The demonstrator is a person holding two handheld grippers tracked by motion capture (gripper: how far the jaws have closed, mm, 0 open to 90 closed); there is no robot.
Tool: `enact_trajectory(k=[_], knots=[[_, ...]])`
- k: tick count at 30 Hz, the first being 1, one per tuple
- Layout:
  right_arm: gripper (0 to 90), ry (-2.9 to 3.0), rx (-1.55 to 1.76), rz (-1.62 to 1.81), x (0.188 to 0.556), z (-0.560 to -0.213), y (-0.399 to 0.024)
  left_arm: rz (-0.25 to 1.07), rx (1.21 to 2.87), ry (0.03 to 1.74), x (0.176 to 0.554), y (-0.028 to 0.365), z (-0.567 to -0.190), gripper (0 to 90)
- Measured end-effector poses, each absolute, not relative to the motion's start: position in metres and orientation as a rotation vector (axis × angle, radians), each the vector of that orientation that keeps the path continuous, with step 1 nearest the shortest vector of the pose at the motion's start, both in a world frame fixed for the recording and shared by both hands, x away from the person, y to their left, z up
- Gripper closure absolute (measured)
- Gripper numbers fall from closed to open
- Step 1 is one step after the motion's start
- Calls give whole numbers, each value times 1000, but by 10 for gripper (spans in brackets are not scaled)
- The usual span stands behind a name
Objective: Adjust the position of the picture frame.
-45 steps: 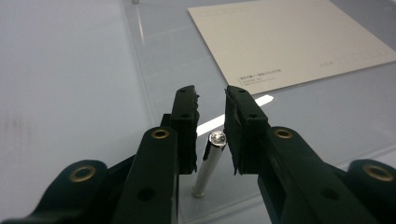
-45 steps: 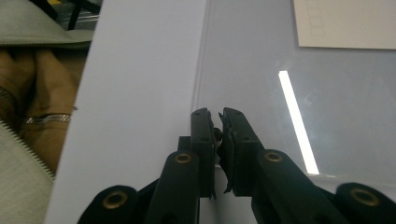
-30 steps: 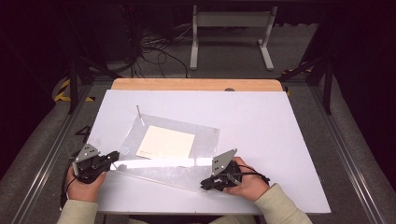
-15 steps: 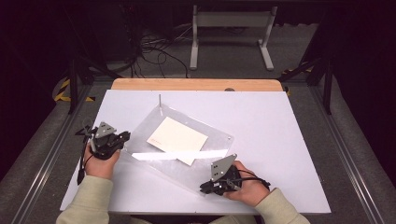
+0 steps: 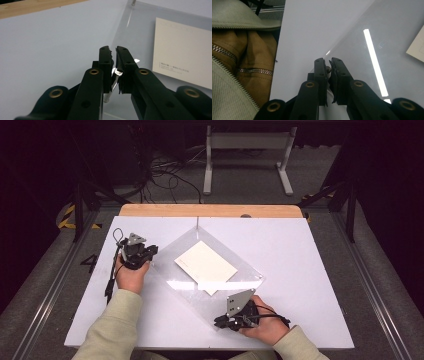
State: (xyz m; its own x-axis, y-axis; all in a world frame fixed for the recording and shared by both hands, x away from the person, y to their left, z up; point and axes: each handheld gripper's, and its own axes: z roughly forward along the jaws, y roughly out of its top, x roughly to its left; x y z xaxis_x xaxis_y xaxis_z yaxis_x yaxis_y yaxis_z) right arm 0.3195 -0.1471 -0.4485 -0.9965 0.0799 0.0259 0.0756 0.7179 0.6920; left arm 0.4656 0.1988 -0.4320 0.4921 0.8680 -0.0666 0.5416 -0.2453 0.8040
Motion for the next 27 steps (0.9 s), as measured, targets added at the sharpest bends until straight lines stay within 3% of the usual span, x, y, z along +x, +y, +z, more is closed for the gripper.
enact_trajectory(k=[7,8,12,15,22,27], knots=[[825,2907,142,1195,319,-450,-149,493,1949,1162,475,192,-442,833],[817,2910,146,1202,319,-450,-149,483,1939,1156,472,195,-442,818],[741,2898,182,1219,322,-448,-153,537,1946,1163,458,201,-439,601],[732,2845,228,1281,328,-441,-162,641,1975,1154,444,204,-434,524],[731,2733,371,1356,339,-434,-183,656,1970,1049,419,205,-420,484],[706,2637,501,1387,350,-430,-202,569,1958,1018,396,205,-404,432]])
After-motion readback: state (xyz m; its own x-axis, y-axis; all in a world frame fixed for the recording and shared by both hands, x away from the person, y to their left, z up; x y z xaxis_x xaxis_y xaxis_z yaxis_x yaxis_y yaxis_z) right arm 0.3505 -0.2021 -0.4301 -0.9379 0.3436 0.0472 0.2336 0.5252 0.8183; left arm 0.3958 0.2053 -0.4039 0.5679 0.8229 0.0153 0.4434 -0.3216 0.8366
